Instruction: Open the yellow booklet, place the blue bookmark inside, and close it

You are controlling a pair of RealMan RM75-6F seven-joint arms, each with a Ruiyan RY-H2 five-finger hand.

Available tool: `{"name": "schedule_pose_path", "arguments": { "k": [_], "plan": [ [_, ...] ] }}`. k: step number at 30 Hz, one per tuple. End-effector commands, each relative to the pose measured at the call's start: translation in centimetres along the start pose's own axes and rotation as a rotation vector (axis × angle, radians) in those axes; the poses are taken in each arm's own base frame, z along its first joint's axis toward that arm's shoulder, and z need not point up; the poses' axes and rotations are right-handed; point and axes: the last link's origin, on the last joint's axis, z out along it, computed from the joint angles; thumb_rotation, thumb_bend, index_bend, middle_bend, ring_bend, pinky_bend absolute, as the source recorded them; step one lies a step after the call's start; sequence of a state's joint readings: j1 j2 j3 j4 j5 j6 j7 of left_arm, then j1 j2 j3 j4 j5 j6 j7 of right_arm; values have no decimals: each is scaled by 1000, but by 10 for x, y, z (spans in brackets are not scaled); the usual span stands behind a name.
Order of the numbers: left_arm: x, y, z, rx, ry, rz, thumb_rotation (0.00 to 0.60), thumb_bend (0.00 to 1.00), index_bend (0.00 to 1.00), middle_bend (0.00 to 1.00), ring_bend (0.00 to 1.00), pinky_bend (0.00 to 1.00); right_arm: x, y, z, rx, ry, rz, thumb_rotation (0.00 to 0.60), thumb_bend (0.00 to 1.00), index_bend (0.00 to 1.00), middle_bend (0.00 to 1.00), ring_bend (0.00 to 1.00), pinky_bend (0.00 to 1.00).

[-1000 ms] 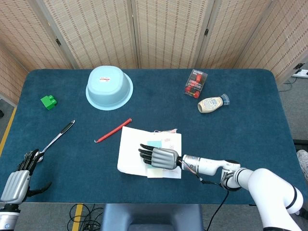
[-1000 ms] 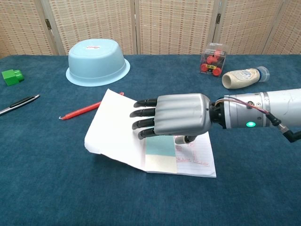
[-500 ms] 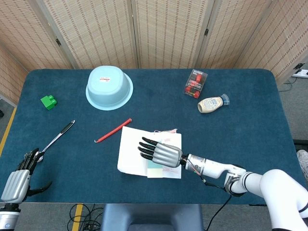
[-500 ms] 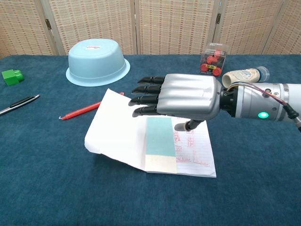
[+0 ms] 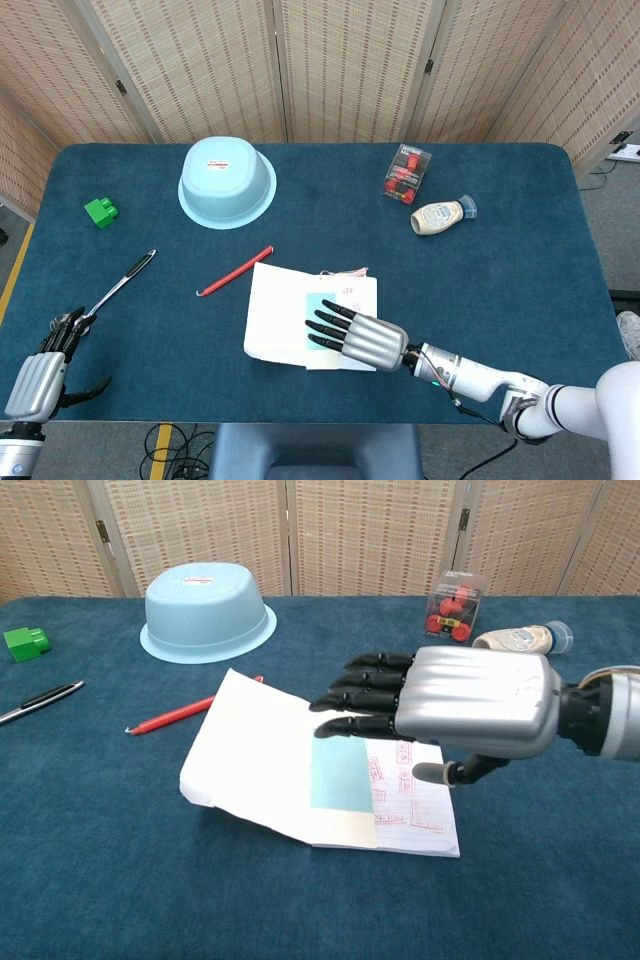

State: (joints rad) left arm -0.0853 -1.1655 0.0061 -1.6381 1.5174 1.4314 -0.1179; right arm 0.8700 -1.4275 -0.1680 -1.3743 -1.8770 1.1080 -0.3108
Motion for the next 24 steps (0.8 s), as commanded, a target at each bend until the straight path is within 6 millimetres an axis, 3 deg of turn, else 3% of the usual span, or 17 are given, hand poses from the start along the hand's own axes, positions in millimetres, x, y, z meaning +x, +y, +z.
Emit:
{"name": "schedule_pose_path", "arguments": {
  "k": [1, 4, 9, 24],
  "plan": [
    [0, 3, 1, -11, -2, 1, 600, 232, 115, 30, 94, 167, -2, -10, -12, 43, -52, 31, 600, 447, 142, 34, 0, 0],
    [0, 7, 2, -21, -3, 2, 600, 232, 115, 30, 94, 167, -3, -18, -16, 77, -72, 27, 600, 520, 179, 34, 0, 0],
    [1, 10, 2, -26, -1, 2, 600, 232, 118, 31, 94, 167, -5, -30, -14, 111, -90, 9, 600, 554, 254, 24, 0, 0],
    [1, 6, -1, -10, -8, -2, 600, 232, 117, 30, 94, 166, -18, -54, 11, 149, -123, -28, 600, 559, 256, 0, 0, 0]
  ]
}}
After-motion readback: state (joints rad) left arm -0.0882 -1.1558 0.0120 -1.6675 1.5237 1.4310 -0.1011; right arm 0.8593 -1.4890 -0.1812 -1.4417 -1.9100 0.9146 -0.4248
